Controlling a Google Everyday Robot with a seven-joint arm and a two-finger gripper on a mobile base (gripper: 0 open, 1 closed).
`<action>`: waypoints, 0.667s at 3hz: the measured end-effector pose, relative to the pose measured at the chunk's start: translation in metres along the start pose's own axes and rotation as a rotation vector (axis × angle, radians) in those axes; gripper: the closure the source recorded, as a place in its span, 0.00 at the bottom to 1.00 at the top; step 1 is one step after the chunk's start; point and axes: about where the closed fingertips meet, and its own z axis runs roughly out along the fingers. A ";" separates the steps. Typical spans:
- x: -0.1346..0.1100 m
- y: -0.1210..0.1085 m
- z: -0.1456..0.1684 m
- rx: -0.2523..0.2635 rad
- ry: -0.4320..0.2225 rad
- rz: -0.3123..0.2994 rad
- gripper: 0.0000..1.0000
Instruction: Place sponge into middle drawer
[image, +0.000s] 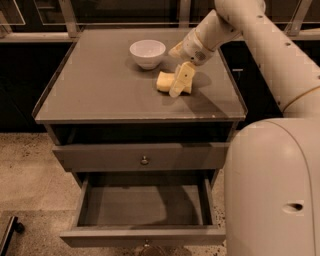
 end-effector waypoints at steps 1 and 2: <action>0.022 -0.004 0.016 -0.024 0.033 0.034 0.00; 0.023 -0.004 0.017 -0.026 0.034 0.035 0.18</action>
Offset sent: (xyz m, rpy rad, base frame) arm 0.0060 -0.0062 -0.0198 -0.0218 0.0328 -0.0132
